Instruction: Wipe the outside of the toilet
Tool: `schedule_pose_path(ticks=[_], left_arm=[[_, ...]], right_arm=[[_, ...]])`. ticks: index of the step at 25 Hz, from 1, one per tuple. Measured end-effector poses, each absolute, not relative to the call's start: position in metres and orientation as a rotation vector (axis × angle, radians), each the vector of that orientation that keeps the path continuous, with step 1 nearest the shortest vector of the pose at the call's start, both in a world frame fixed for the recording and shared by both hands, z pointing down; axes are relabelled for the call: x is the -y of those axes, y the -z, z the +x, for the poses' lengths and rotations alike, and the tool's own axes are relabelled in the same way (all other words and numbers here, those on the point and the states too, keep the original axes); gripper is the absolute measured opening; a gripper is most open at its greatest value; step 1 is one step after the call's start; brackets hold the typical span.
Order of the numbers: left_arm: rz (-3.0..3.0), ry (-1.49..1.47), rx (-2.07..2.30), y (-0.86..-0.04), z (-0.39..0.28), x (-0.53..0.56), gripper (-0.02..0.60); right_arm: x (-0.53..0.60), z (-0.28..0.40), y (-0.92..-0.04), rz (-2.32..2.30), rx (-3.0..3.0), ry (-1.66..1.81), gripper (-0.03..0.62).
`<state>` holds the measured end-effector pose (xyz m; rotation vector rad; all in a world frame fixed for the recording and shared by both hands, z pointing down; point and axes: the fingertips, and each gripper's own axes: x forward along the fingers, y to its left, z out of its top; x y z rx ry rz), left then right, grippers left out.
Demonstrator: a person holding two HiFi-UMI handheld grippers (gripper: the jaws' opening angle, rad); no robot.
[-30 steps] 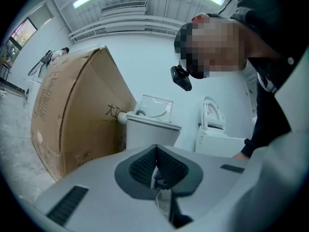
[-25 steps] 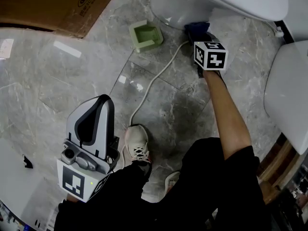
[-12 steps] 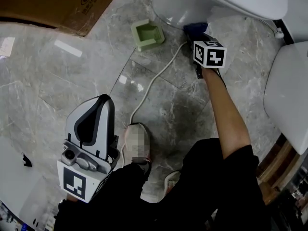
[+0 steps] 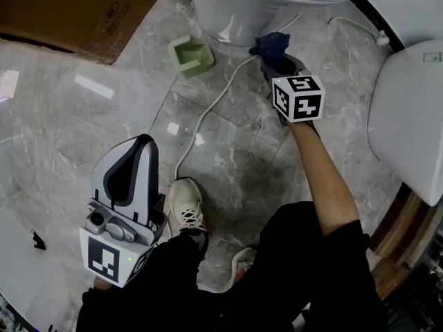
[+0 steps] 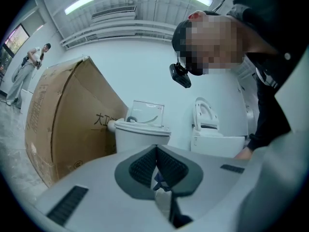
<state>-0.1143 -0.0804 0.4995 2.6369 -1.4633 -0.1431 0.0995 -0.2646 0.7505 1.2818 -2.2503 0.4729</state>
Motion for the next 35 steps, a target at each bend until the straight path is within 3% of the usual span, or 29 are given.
schedule_pose_path(ticks=[17,35], left_arm=[[2.679,0.21,1.482,-0.471,-0.092,0.057,0.009],[2.627,0.209,1.492,-0.483,-0.11,0.066,0.009]], right_arm=[[0.251,0.122,-0.544,1.393,2.53,-0.107,0.071],[0.278,0.103,-0.543,1.384,2.513,-0.041,0.071]])
